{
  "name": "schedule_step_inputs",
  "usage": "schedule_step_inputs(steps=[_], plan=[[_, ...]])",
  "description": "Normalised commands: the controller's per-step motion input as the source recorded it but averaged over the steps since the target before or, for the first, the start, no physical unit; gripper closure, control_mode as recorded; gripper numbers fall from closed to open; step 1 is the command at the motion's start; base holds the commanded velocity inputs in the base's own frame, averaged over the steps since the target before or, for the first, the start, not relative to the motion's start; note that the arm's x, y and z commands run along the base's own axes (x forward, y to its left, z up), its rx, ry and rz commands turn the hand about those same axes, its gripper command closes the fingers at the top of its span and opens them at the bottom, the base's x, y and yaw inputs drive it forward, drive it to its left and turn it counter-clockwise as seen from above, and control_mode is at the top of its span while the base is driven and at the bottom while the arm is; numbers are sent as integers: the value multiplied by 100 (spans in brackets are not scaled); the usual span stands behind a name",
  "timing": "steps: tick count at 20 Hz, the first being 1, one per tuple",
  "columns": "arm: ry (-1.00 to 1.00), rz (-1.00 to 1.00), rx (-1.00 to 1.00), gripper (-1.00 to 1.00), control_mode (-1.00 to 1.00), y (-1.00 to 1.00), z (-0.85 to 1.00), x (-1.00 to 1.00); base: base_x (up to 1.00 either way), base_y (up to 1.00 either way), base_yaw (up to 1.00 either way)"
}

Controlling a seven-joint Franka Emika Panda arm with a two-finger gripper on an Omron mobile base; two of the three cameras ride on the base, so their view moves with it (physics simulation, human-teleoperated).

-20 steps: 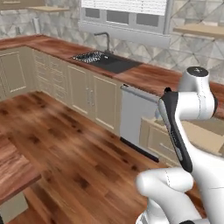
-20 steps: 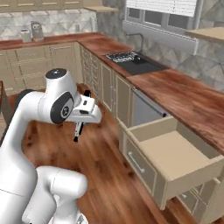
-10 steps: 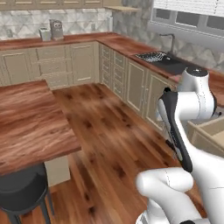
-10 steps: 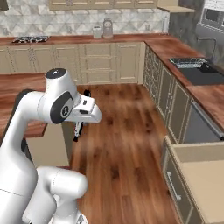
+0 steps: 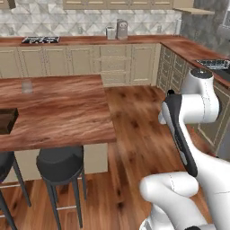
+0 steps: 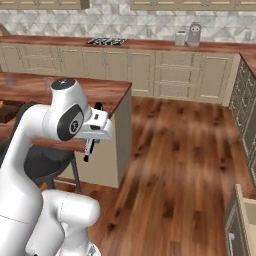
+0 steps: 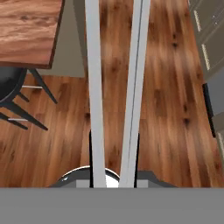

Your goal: Take the tongs from the drawer on the left and place them on the dining counter next to the tray containing the hot dog.

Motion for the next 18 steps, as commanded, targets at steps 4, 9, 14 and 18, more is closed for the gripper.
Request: schedule_step_inputs(steps=[4, 9, 14, 18], plan=[[0, 0, 0, 100, 100, 0, 0, 0, 0, 14, 39], [0, 0, 0, 100, 100, 0, 0, 0, 1, 30, 11], [0, 0, 0, 100, 100, 0, 0, 0, 0, 52, 0], [0, 0, 0, 100, 100, 0, 0, 0, 0, 70, 0]])
